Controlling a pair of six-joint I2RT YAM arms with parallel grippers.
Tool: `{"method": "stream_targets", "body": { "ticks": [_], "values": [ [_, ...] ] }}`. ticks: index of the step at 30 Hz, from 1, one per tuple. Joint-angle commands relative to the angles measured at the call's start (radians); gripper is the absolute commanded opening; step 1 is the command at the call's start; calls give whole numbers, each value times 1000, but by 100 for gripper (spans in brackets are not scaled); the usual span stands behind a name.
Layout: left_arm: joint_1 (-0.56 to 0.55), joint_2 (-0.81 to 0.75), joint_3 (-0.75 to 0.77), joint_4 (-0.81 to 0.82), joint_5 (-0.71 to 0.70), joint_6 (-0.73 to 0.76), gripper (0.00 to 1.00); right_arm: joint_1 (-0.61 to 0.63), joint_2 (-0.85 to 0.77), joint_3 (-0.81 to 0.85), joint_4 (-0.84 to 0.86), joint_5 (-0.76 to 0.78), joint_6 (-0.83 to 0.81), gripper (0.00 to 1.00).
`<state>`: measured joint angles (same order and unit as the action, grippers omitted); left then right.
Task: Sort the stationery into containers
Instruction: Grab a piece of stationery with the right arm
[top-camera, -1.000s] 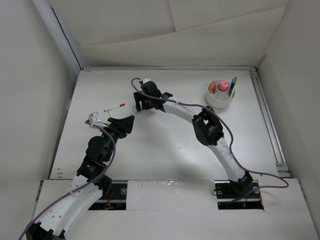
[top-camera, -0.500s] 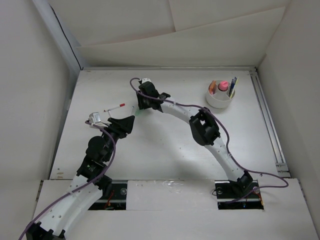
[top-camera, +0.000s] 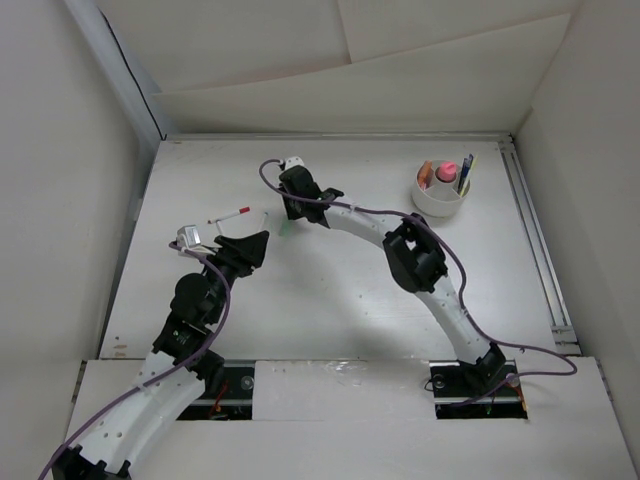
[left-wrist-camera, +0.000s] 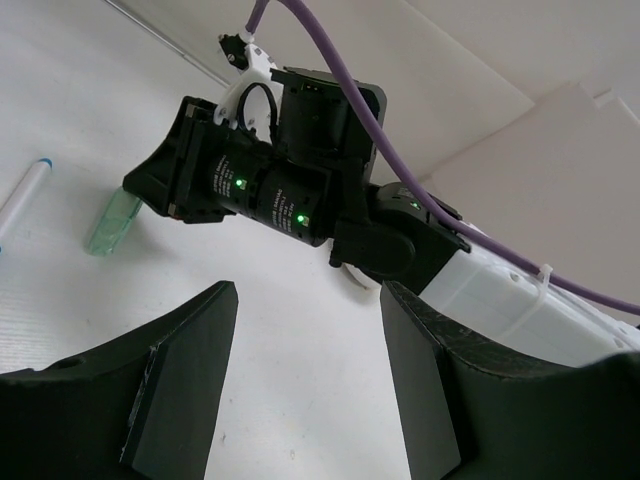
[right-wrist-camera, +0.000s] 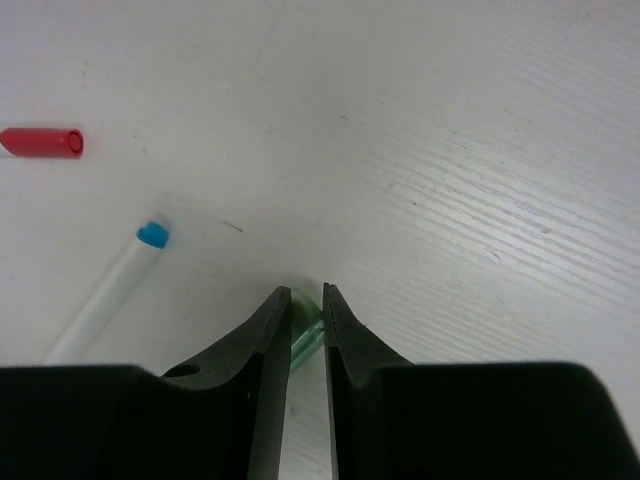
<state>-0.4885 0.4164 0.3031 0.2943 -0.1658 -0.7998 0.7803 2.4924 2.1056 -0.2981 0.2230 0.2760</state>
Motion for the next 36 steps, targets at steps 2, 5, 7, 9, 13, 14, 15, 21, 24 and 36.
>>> {"method": "stream_targets", "body": {
  "ticks": [2, 5, 7, 9, 13, 14, 15, 21, 24, 36],
  "values": [
    [4, -8, -7, 32, 8, -4, 56, -32, -61, -61, -61, 62, -132, 21],
    [4, 1, -7, 32, 8, -4, 56, -73, -111, -133, -23, -10, -173, 20],
    [4, 1, -7, 32, 8, -4, 56, -85, -138, -183, -13, -31, -187, 24],
    [4, 10, -7, 43, 8, -4, 56, -95, -170, -206, -13, -31, -187, 40],
    [4, 19, -7, 43, 8, -4, 56, -116, -201, -226, -22, -118, -159, 65],
    [4, 19, -7, 43, 8, -4, 56, -116, -216, -226, -22, -131, -159, 68],
    [4, 19, -7, 43, 8, -4, 56, -116, -230, -226, -22, -140, -147, 70],
    [4, 19, -7, 43, 8, -4, 56, -116, -282, -280, -32, -163, -129, 61],
    [4, 19, -7, 43, 8, -4, 56, -116, -319, -331, -32, -208, -103, 37],
    [4, 10, -7, 43, 17, -4, 56, -76, -330, -446, 7, -223, -103, 0]
  ]
}}
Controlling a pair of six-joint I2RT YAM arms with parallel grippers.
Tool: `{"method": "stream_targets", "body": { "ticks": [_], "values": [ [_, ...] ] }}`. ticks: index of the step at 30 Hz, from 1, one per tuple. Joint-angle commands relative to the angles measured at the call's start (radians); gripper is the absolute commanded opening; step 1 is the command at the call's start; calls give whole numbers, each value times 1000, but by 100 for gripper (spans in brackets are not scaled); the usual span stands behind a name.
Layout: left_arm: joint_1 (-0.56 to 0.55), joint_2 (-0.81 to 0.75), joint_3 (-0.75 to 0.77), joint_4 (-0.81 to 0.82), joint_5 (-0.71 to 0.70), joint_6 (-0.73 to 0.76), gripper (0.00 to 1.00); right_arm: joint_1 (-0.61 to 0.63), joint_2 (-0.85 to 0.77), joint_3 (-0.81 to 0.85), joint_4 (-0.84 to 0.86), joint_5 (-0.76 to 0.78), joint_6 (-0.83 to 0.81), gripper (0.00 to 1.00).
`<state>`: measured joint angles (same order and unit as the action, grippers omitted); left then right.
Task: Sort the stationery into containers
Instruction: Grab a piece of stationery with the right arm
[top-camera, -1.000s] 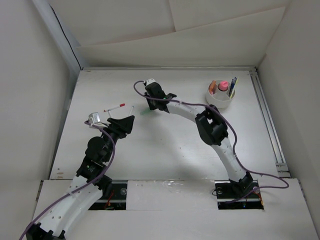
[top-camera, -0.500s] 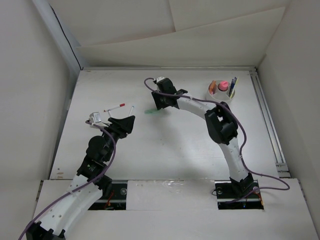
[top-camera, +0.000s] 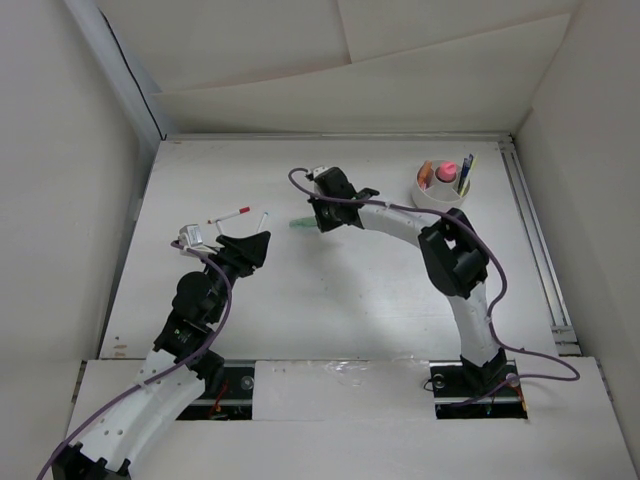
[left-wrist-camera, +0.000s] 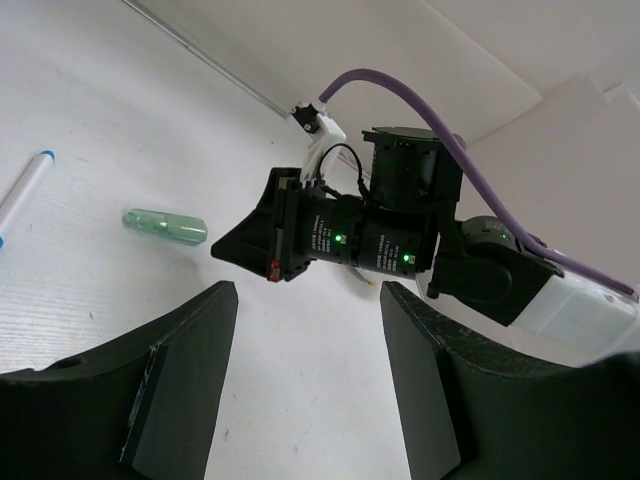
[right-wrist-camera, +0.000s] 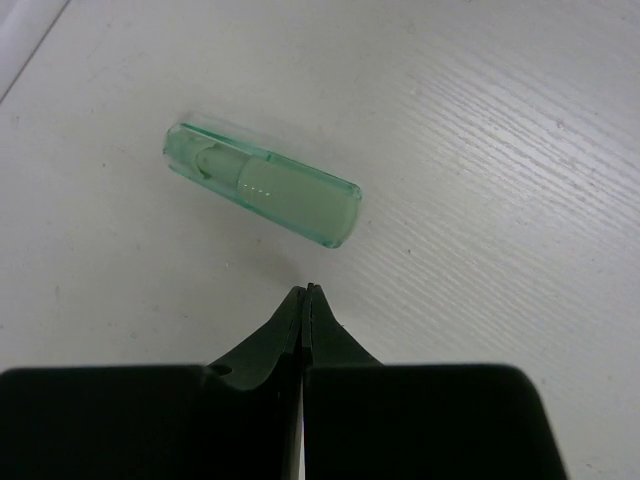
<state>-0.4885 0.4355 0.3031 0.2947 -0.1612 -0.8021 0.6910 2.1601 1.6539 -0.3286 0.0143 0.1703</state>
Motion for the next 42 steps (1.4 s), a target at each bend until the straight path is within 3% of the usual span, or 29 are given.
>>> {"method": "stream_targets", "body": {
  "ticks": [1, 15, 17, 23, 26, 32, 42],
  "values": [
    [4, -9, -7, 43, 12, -2, 56, 13, 3, 6, 37, -14, 3, 0],
    [4, 0, -7, 52, 12, -2, 56, -27, 145, 207, 17, 6, 12, 2],
    [4, 0, -7, 52, 12, -2, 56, -38, 158, 243, 17, 6, 21, 6],
    [4, 9, -7, 52, 12, -2, 56, -61, 222, 371, -15, -14, 31, 39],
    [4, 9, -7, 52, 12, -2, 56, -61, 178, 319, 2, -24, 40, 55],
    [4, 9, -7, 61, 12, -2, 56, -41, 132, 233, 33, -24, 95, 71],
    [4, 9, -7, 61, 22, -2, 56, -1, 211, 303, 52, -10, 175, 72]
  ]
}}
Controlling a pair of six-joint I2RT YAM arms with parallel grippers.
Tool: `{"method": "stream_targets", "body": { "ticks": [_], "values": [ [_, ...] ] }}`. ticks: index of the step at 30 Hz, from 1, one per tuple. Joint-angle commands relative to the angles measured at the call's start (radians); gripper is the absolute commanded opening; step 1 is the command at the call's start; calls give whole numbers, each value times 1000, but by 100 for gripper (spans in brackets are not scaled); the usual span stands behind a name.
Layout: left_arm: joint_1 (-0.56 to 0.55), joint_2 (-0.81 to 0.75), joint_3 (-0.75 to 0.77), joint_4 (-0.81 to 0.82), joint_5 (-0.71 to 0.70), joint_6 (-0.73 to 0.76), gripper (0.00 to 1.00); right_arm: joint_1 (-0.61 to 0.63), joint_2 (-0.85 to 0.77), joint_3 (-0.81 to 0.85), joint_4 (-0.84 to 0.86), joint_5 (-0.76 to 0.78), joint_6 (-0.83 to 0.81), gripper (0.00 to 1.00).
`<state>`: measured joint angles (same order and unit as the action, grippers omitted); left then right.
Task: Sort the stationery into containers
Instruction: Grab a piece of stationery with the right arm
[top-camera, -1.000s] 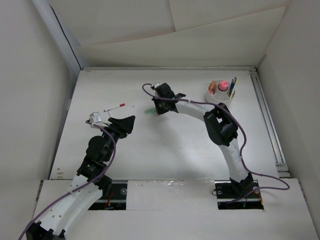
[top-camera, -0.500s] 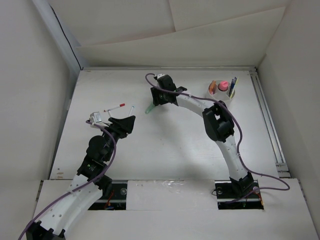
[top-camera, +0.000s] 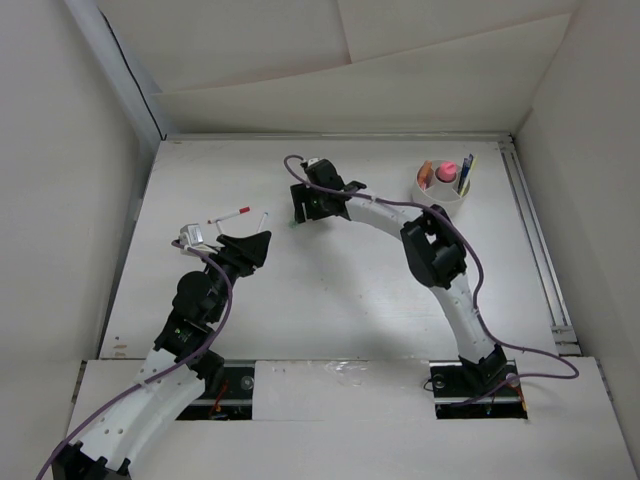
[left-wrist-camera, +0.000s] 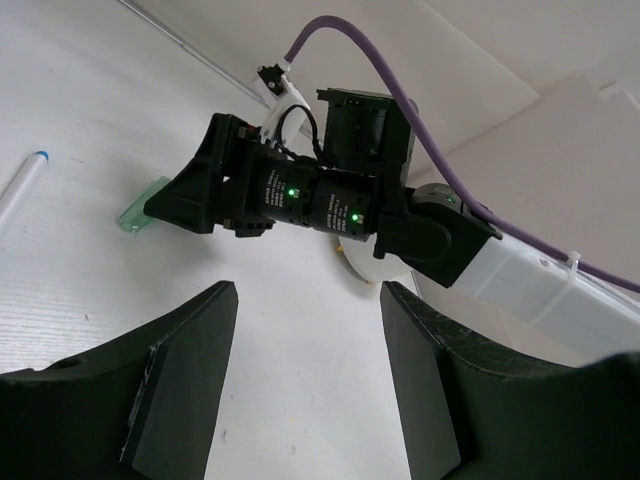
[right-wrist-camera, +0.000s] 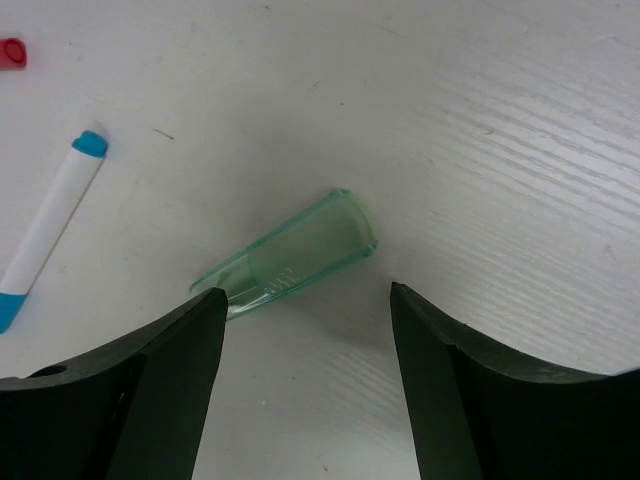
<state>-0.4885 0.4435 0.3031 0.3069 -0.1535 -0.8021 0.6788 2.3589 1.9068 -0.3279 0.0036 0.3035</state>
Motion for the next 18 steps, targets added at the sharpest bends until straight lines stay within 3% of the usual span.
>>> {"method": "stream_targets", "body": {
  "ticks": [1, 4, 6, 8, 18],
  "values": [
    [4, 1, -7, 49, 14, -2, 56, 11, 13, 51, 62, -8, 42, 72],
    [4, 1, -7, 49, 23, -2, 56, 11, 42, 92, 62, -8, 60, 72],
    [4, 1, -7, 49, 23, -2, 56, 11, 57, 115, 53, -8, 69, 65],
    [4, 1, -7, 49, 23, -2, 56, 11, 68, 115, 53, 16, 69, 64],
    [4, 1, -7, 49, 23, -2, 56, 31, 160, 253, -45, 116, 65, 63]
  ]
}}
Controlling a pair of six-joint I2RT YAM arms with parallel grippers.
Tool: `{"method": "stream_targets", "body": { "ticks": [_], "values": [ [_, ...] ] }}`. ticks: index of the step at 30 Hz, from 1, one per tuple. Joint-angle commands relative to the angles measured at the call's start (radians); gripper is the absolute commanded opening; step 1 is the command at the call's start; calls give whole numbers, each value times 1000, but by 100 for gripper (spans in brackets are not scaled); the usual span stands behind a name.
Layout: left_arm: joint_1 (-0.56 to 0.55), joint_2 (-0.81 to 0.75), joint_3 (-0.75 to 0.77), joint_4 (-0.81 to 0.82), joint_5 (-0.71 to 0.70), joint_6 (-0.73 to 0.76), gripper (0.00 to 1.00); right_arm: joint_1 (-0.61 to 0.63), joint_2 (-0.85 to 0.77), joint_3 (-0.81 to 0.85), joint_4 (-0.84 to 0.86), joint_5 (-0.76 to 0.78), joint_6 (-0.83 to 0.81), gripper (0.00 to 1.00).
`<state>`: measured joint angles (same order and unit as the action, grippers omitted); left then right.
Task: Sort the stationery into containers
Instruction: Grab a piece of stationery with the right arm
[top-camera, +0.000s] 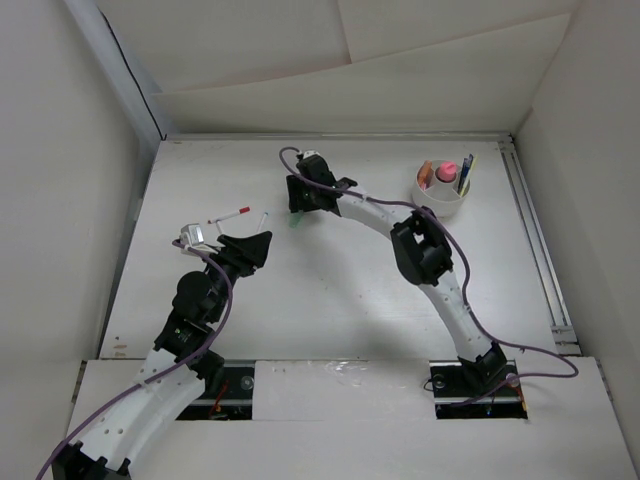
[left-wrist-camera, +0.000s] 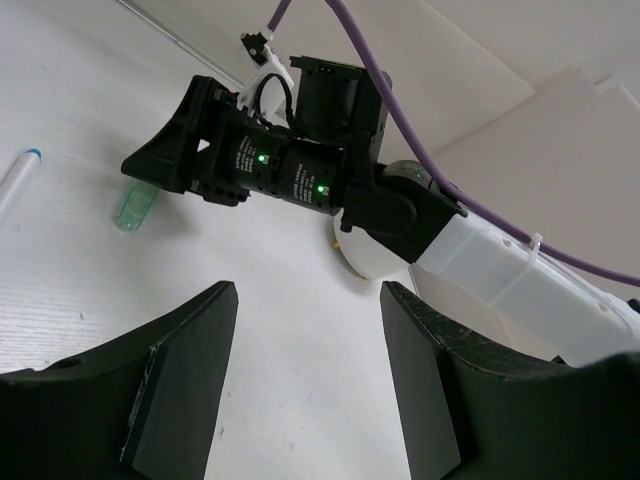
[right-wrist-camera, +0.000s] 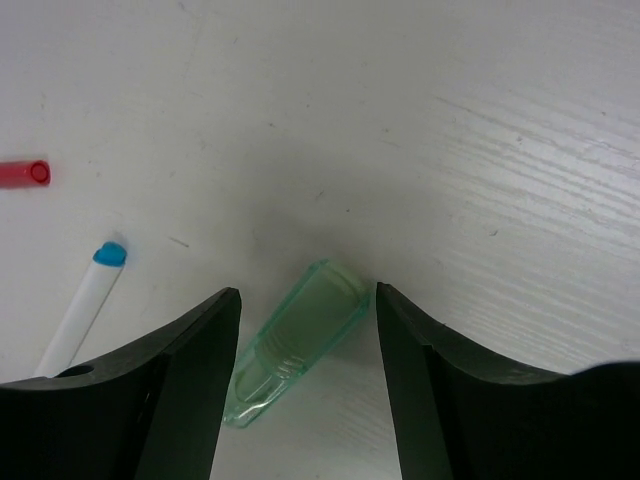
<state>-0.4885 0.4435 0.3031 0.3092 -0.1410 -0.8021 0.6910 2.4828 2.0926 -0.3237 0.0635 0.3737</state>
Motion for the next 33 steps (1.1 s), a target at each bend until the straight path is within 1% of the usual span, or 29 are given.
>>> {"method": "stream_targets", "body": {
  "ticks": [1, 2, 3, 5, 6, 8, 11, 15, 17, 19, 20, 23, 24, 26, 27, 30, 31, 33],
  "values": [
    [4, 1, -7, 47, 11, -2, 56, 19, 36, 81, -60, 70, -5, 63],
    [4, 1, -7, 47, 11, -2, 56, 19, 48, 105, -70, 70, -16, 63],
    [4, 1, -7, 47, 11, -2, 56, 28, 59, 115, -81, 84, -27, 58],
    [4, 1, -7, 47, 11, -2, 56, 38, 59, 124, -97, 114, -36, 53],
    [4, 1, -7, 47, 11, -2, 56, 38, 59, 124, -106, 124, -36, 48],
    [4, 1, -7, 47, 11, -2, 56, 47, 59, 124, -120, 139, -47, 44],
    [4, 1, -7, 47, 11, -2, 56, 56, 59, 133, -144, 163, -58, 44],
    [4, 1, -7, 47, 11, -2, 56, 67, 59, 133, -172, 185, -79, 55],
    [4, 1, -7, 47, 11, -2, 56, 76, 59, 133, -195, 211, -110, 58],
    [4, -8, -7, 47, 11, -2, 56, 76, 59, 133, -204, 220, -123, 59],
    [4, -8, -7, 47, 11, -2, 56, 76, 48, 118, -215, 229, -124, 57],
    [4, -17, -7, 47, 11, -2, 56, 76, 22, 68, -200, 251, -124, 57],
    [4, -17, -7, 47, 11, -2, 56, 76, 22, 67, -199, 251, -133, 51],
    [4, -17, -7, 47, 11, -2, 56, 76, 22, 67, -199, 251, -133, 46],
    [4, -17, -7, 47, 11, -2, 56, 76, 22, 67, -199, 251, -133, 41],
    [4, -17, -7, 47, 11, -2, 56, 76, 2, 32, -178, 269, -133, 33],
    [4, -17, -7, 47, 11, -2, 56, 76, -14, 20, -178, 269, -142, 27],
    [4, -17, -7, 47, 11, -2, 56, 76, -42, -29, -143, 279, -142, 25]
  ]
}}
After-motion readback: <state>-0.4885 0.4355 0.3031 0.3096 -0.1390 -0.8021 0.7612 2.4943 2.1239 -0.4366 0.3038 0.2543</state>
